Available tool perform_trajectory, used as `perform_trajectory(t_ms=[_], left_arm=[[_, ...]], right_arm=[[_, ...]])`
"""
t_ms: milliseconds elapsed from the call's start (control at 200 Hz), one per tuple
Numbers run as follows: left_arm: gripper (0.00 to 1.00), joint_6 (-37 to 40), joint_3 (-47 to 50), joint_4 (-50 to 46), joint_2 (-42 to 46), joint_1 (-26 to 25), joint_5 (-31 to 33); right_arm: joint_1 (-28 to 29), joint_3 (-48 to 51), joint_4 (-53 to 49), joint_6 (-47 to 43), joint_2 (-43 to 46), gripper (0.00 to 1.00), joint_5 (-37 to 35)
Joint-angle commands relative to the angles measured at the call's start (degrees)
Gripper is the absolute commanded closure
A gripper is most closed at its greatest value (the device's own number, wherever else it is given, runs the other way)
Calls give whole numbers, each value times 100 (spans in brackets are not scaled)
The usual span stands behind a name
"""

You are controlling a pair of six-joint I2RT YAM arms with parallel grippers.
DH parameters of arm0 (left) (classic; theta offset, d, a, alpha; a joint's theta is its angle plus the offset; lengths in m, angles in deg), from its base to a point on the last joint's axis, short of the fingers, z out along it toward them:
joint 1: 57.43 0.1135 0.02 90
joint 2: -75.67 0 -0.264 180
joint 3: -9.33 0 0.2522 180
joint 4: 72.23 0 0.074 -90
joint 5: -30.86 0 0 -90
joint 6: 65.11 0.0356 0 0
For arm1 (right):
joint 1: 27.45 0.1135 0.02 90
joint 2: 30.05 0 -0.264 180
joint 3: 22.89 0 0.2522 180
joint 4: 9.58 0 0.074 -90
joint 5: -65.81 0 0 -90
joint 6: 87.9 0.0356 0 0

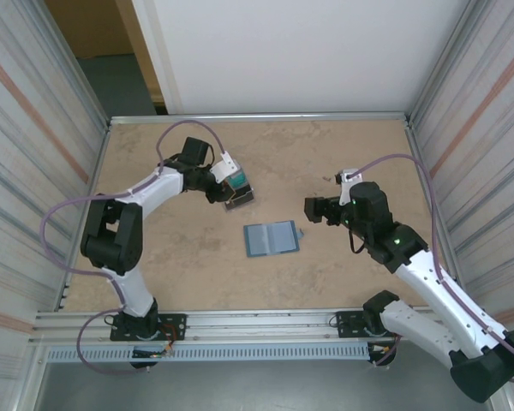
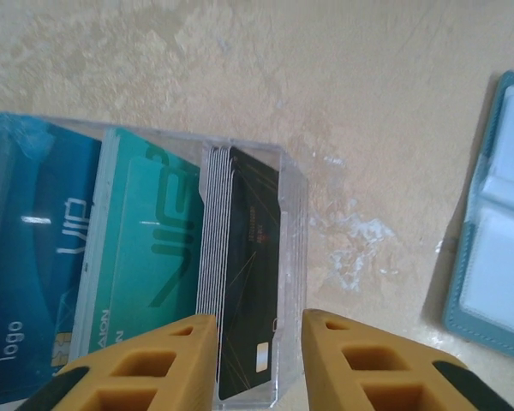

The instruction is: Take the credit cards out of the card holder

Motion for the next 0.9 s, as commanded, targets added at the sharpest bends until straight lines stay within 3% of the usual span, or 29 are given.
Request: perform_trajectory(t_ms=[0, 65, 120, 205, 371, 611, 787, 897], left_arm=[[67, -349, 223, 138, 721, -49, 35], [67, -580, 471, 401, 1076, -49, 206], [53, -793, 733, 651, 1400, -49, 457], [43, -1146, 1258, 1173, 1917, -49, 1008], [2, -1829, 2359, 2141, 2821, -23, 2311], [1, -2422, 3871, 3423, 3722, 63, 3839], [1, -2695, 4678, 4225, 3895, 394, 4015], [1, -2703, 4972, 4625, 3792, 605, 4038]], right_arm=[[-118, 160, -30, 238, 196, 1, -608], [-172, 241, -36, 341, 300, 1, -955], [-240, 310, -49, 397, 389, 1, -1222], [-318, 496, 15, 322, 514, 1, -1639], [-533, 995, 224, 360, 721, 1, -2507], [-1198, 1581, 549, 360, 985, 1, -2345], [-1947, 2009, 1174, 1, 937, 1, -1449], [-2168, 2190, 1592, -268, 829, 1, -1351]])
